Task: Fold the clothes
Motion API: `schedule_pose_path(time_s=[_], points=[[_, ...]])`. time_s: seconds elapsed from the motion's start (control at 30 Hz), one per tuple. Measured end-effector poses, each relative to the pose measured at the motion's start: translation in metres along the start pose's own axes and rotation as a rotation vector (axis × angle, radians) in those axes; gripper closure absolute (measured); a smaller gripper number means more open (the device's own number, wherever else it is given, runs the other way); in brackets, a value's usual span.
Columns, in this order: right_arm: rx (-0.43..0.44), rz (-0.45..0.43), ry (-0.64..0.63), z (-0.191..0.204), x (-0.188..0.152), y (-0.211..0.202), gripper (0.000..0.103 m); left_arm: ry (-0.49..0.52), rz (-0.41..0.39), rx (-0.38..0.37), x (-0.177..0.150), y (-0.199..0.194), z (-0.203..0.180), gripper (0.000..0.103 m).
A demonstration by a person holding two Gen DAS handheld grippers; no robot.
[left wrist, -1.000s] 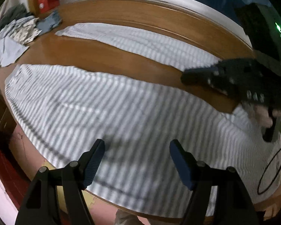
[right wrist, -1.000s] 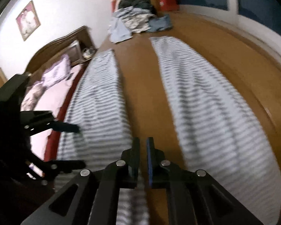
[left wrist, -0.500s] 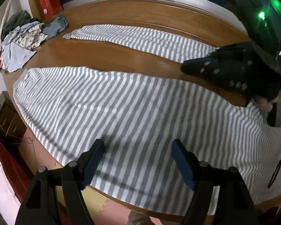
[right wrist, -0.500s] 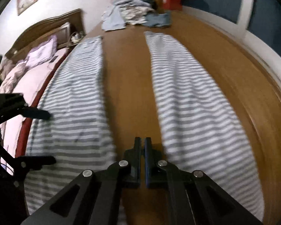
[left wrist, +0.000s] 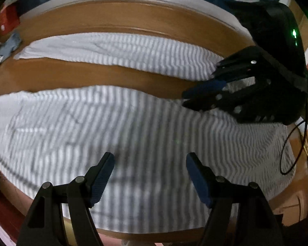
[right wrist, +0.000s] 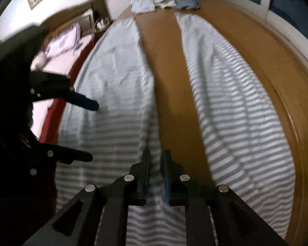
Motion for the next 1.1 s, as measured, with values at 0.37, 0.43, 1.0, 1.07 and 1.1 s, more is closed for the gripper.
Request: schedule_pose_path(time_s=[0.37, 0.43, 1.0, 1.07, 1.1], points=[[-0.110, -0.064, 0.107, -0.034, -0.003, -0.005, 0.100, 0.100, 0.001, 0.099, -0.012, 0.000, -0.014, 0.032], [-0.098, -0.073, 0.135, -0.037, -0.004, -0.006, 0.100, 0.102, 0.001, 0.099, -0.013, -0.001, -0.014, 0.032], [-0.029, -0.046, -0.042, 0.010, 0.033, 0.021, 0.089, 0.008, -0.014, 0.132, -0.022, -0.019, 0.010, 0.033], [-0.064, -0.052, -0.044, 0.008, 0.037, 0.022, 0.099, 0.011, -0.013, 0.144, -0.023, -0.019, 0.012, 0.032], [-0.086, -0.054, -0.040, 0.006, 0.039, 0.023, 0.100, 0.012, -0.013, 0.150, -0.024, -0.019, 0.012, 0.032]])
Point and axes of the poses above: each gripper's, at about its wrist camera, not at the fingertips, and y roughly the way its jaws point, z to its left, x to its top, the point moved 6 cm from there along y, roughly the way its jaws point
